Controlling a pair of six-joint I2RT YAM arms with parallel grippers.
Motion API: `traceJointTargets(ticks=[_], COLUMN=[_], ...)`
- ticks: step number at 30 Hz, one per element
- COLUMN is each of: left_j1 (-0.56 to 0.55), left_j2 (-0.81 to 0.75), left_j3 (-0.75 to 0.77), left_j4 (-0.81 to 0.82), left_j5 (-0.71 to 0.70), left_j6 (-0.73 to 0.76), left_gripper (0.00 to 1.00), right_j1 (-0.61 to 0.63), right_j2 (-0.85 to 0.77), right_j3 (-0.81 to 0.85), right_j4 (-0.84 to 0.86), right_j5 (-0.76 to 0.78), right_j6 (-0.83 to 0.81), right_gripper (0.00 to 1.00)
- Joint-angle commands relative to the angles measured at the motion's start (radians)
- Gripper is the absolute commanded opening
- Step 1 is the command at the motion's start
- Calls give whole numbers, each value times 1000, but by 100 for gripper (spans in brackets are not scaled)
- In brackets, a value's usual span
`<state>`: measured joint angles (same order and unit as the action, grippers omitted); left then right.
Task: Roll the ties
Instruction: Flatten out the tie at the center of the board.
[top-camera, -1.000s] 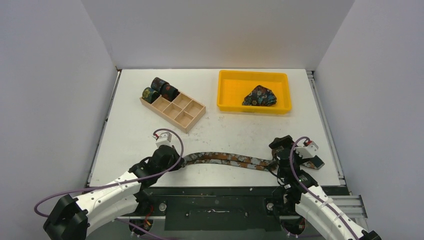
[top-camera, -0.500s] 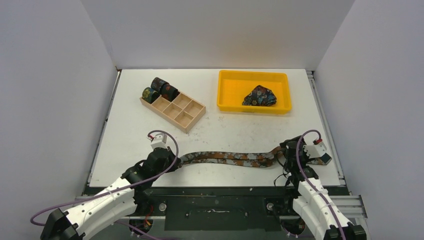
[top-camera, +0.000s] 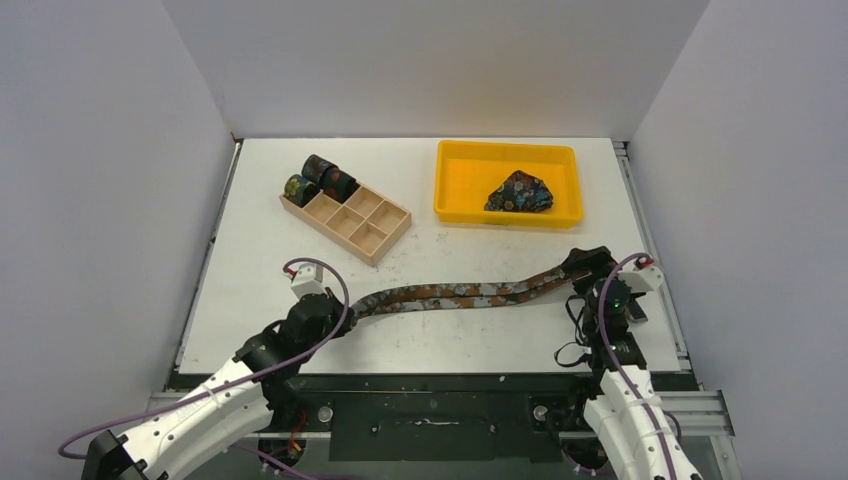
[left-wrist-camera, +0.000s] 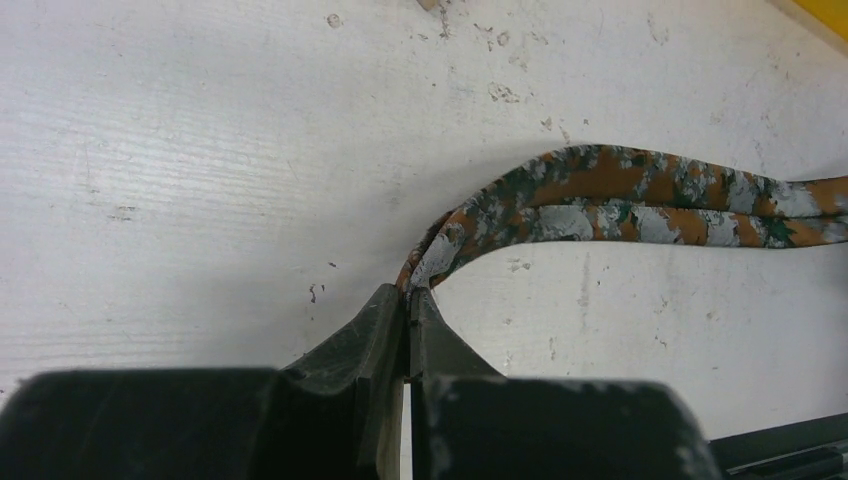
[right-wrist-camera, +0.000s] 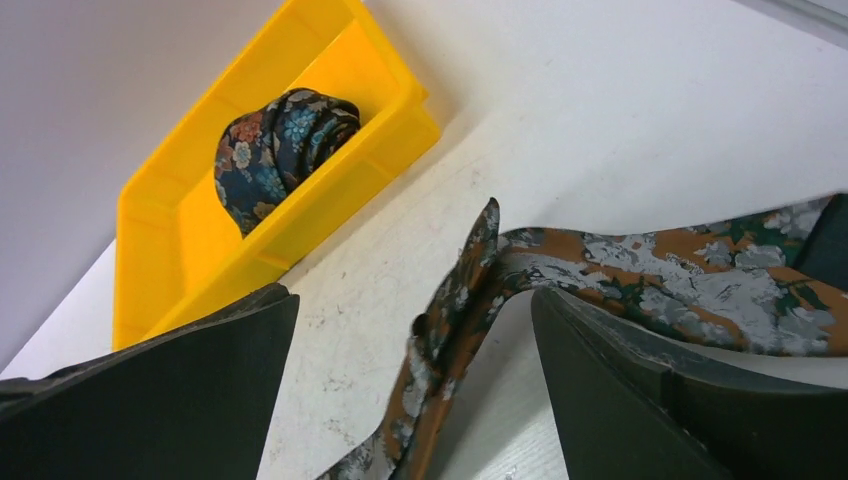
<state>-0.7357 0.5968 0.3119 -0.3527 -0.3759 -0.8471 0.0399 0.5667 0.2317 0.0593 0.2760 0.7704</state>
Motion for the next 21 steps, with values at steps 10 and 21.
traceJointTargets(ticks=[10, 21], left_j1=[8, 8], left_j2=[-44, -94], left_j3=[27, 140], left_j4=[-58, -201], left_j5=[-88, -132], left_j6=[-23, -22], left_gripper=[0, 47], right_j1=[42, 63], right_j2=[-76, 419], right_j3=[55, 206], right_j4=[-266, -19], right_j5=[-29, -255], right_j6=[64, -22], right_gripper=[97, 42])
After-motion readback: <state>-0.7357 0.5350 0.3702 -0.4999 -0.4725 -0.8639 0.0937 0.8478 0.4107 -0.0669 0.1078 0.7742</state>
